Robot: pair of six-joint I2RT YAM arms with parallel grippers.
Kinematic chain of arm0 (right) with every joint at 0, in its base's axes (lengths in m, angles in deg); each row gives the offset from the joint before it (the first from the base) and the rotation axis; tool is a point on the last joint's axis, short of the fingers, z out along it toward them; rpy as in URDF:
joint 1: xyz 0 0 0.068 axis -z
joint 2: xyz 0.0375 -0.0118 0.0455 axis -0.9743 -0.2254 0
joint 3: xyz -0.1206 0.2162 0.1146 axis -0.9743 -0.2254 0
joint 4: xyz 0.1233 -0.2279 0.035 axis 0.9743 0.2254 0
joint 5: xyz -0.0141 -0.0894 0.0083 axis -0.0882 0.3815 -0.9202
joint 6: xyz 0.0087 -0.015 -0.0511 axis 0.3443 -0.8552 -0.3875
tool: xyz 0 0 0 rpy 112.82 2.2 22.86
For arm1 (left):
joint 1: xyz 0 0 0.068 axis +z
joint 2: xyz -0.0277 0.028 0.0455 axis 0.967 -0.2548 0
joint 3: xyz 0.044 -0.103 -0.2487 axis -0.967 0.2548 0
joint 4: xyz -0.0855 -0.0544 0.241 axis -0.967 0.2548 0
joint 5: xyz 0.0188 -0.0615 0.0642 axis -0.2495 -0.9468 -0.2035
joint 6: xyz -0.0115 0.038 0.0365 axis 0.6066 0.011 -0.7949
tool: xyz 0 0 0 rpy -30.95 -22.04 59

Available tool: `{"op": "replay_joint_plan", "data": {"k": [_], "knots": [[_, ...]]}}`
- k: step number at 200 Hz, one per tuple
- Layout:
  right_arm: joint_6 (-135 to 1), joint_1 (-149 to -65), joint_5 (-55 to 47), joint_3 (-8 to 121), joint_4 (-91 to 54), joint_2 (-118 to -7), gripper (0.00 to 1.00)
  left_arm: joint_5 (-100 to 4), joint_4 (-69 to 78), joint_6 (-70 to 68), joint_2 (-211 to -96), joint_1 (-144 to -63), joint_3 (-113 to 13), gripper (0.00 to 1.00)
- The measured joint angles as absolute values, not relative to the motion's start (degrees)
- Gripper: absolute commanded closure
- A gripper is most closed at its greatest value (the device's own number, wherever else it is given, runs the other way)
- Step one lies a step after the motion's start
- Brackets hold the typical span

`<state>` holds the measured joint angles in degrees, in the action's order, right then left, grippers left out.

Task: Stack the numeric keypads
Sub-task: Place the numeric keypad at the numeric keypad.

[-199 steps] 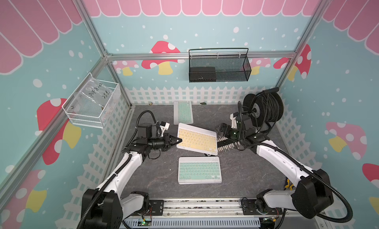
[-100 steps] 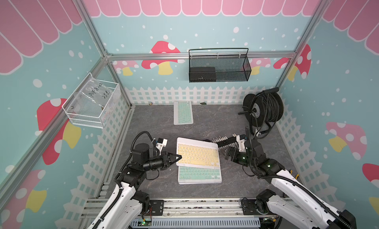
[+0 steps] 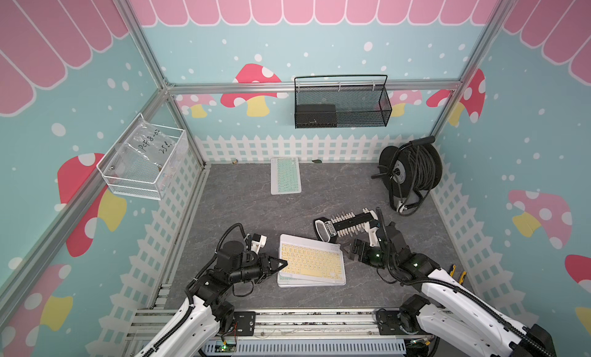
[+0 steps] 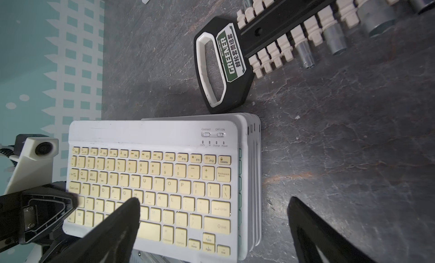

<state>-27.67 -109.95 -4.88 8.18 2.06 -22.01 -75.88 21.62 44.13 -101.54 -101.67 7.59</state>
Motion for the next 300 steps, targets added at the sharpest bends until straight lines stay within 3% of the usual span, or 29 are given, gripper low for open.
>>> {"op": "replay_joint_plan", "data": {"k": [163,178,201,241,300], "knots": [[-24.9,-117.6,-4.3,9.5,-3.6,-33.6,0.0,-73.2,17.1,44.4,-100.9,-103.8,11.6,1.0],[-24.6,-117.8,-3.7,10.0,-3.6,-33.7,0.0,-73.0,17.3,44.4,-100.6,-103.8,12.1,0.95],[-24.1,-118.0,-3.1,10.2,-3.6,-33.7,0.01,-72.7,17.9,44.3,-100.5,-103.8,12.5,0.76],[-23.8,-118.2,-2.8,10.2,-3.6,-34.1,0.0,-71.3,21.7,43.4,-99.5,-103.8,12.7,0.56],[-23.7,-118.8,-2.9,12.2,-4.1,-38.1,0.0,-68.3,27.6,42.0,-98.6,-103.8,12.6,0.44]]}}
